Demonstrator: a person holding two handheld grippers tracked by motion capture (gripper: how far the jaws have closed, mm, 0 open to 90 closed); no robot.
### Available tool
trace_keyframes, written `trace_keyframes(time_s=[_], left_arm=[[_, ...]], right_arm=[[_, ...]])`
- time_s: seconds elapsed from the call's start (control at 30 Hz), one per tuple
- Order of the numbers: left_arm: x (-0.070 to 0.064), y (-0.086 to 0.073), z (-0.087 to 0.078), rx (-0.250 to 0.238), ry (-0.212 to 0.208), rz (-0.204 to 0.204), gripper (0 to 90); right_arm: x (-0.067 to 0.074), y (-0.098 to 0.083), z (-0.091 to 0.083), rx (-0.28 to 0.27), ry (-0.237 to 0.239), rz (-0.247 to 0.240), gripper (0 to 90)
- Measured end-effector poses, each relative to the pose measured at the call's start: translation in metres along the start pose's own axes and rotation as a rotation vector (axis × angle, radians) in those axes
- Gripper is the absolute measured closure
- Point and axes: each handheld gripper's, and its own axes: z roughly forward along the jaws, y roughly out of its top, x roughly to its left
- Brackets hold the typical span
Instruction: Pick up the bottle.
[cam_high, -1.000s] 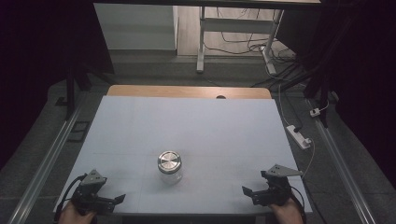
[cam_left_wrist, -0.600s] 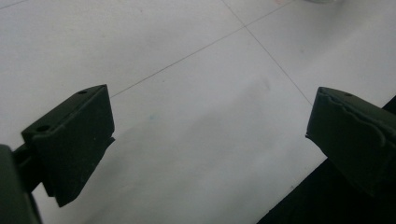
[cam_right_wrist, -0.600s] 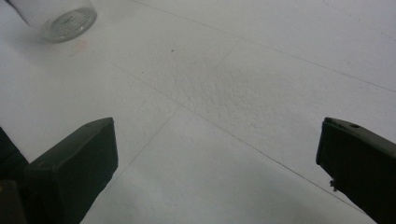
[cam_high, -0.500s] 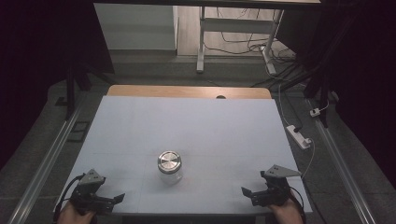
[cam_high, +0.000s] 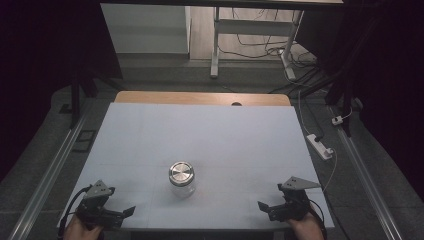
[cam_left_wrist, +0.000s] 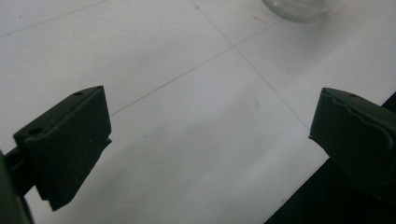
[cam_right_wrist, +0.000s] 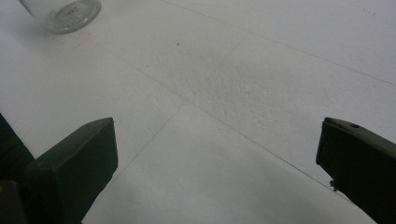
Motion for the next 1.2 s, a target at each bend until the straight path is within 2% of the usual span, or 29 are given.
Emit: trace_keyframes(time_s=[0.23, 0.4, 0.73, 0.97, 1.2], left_arm=[[-0.002, 0.004, 0.002, -0.016, -0.015, 0.013, 0.0], [-0.004, 0.007, 0.005, -0.009, -0.021, 0.025, 0.0], [-0.008, 0.016, 0.012, -0.033, -0.043, 0.079, 0.0], [-0.012, 0.023, 0.020, -0.044, -0.067, 0.119, 0.0], [-0.010, 0.029, 0.025, -0.062, -0.100, 0.113, 0.0]], right_arm=[[0.001, 0.000, 0.001, 0.012, 0.004, -0.009, 0.0], [0.002, 0.001, 0.003, 0.028, 0.011, -0.026, 0.2], [0.006, 0.001, 0.006, 0.060, 0.023, -0.069, 3.3], [0.006, 0.002, 0.007, 0.069, 0.024, -0.070, 3.7], [0.007, 0.002, 0.008, 0.085, 0.025, -0.085, 4.7]])
